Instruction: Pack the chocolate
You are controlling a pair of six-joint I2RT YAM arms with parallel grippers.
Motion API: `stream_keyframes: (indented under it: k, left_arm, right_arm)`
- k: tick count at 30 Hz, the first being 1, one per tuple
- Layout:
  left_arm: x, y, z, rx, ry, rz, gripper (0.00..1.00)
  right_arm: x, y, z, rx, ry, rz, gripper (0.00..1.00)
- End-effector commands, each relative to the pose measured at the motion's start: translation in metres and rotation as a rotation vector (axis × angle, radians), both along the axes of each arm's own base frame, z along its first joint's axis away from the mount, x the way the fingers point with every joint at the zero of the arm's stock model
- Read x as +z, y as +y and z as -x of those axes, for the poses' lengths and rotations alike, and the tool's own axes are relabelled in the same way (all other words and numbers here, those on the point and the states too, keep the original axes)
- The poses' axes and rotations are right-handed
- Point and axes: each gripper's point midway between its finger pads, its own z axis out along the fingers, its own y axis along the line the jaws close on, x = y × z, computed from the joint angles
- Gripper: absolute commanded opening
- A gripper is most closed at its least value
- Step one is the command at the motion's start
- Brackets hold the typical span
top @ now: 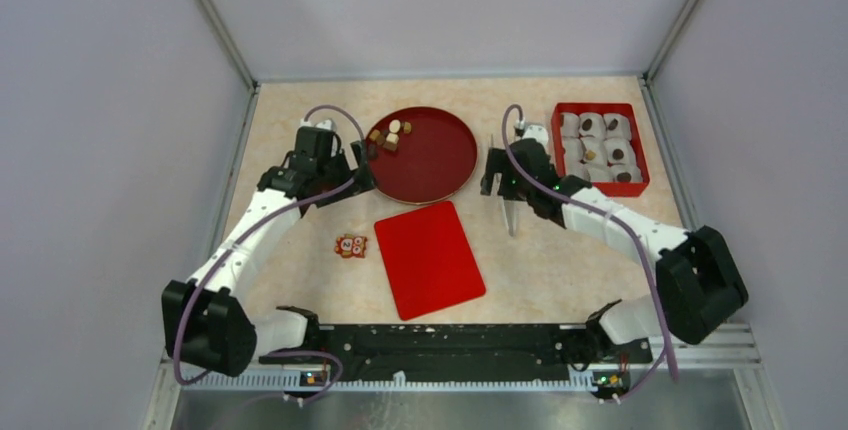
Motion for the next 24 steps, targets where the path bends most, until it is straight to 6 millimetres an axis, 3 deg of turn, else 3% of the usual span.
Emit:
stream_keyframes:
  k: [1, 5, 9, 13, 24]
  left_arm:
    - [0.019, -0.001, 0.029, -0.048, -0.042, -0.020, 0.99]
    - [-0.002, -0.007, 0.068, -0.110, 0.003, -0.041, 0.99]
    - [-0.033, -0.025, 0.109, -0.175, 0.067, -0.009, 0.99]
    - [-0.053, -0.045, 0.127, -0.153, 0.124, 0.117, 0.99]
    - [-0.104, -0.066, 0.139, -0.150, 0.203, 0.175, 0.99]
  right_arm:
    - [0.014, 0.030, 0.048, 0.114, -0.023, -0.002, 0.86]
    - [-0.007, 0.053, 0.104, 0.209, 0.024, -0.064, 0.86]
    - [-0.028, 0.060, 0.134, 0.249, 0.082, -0.127, 0.85]
    - [-0.043, 0.060, 0.142, 0.277, 0.113, -0.124, 0.86]
    - [-0.073, 0.078, 0.147, 0.327, 0.190, -0.138, 0.86]
